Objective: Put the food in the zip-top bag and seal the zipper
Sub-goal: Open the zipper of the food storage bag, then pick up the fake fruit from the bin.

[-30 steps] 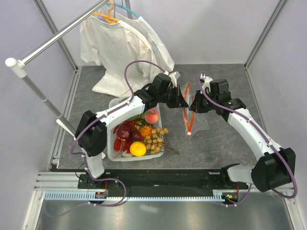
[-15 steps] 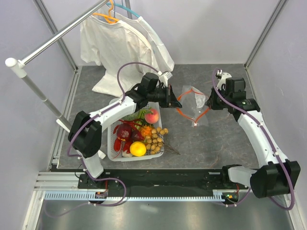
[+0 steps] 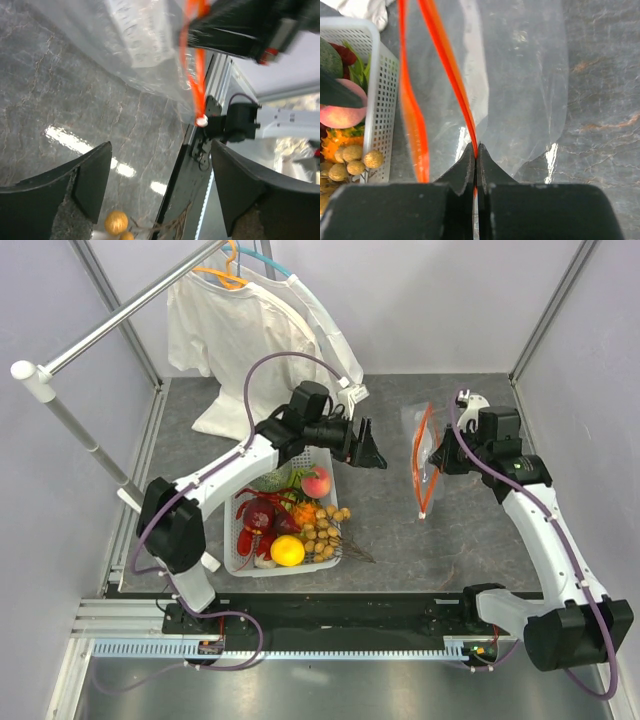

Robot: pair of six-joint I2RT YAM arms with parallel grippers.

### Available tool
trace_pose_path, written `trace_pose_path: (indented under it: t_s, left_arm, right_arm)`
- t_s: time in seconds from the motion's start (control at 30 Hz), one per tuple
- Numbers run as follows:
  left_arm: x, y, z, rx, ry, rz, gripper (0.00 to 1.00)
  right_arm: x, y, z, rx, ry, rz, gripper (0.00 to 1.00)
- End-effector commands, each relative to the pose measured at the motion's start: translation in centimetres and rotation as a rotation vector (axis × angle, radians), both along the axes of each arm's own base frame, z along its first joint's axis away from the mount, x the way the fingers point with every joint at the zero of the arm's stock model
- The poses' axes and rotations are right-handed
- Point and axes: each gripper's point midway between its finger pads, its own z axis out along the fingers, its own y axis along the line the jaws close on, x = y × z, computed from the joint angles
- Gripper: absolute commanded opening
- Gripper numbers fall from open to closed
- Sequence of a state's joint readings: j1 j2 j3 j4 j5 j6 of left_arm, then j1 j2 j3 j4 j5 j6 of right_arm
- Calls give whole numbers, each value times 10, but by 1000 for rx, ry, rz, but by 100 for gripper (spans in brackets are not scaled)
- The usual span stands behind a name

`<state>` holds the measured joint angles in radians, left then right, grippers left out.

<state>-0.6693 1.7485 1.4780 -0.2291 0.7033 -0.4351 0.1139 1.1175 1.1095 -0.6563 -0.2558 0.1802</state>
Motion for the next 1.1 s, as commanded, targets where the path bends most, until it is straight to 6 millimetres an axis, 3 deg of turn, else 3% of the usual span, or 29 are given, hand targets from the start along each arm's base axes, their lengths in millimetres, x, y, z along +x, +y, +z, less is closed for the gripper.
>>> trace_pose_path:
  t_s: [0.0,0.17,0.2,0.3,0.6,0.8,0.9,1.07]
  left_arm:
    - [-20,34,52,-29,-276,-116,88]
    - [-10,92,47,57,-371,-85,91]
    - [-3,113,35,145,-399,-76,90]
    - [20,152,27,317,-508,-29,87]
    - [32,268,-20,706,-440,66,78]
    - [21,299,-25,670,-440,-14,78]
    - [16,307,-42,674,-455,-76,78]
    - [34,316,-58,685,-473,-94,75]
  right_arm:
    - [4,2,-24,14,38,-6,0]
    - [10,7,-44,38,81,1,0]
    - [12,8,-47,46,81,1,0]
    - [17,14,-52,76,91,6,0]
    - [21,45,-63,130,120,69,0]
    - [23,51,-65,118,117,80,0]
    - [25,51,-64,107,111,83,0]
    - [26,53,-67,103,126,86,0]
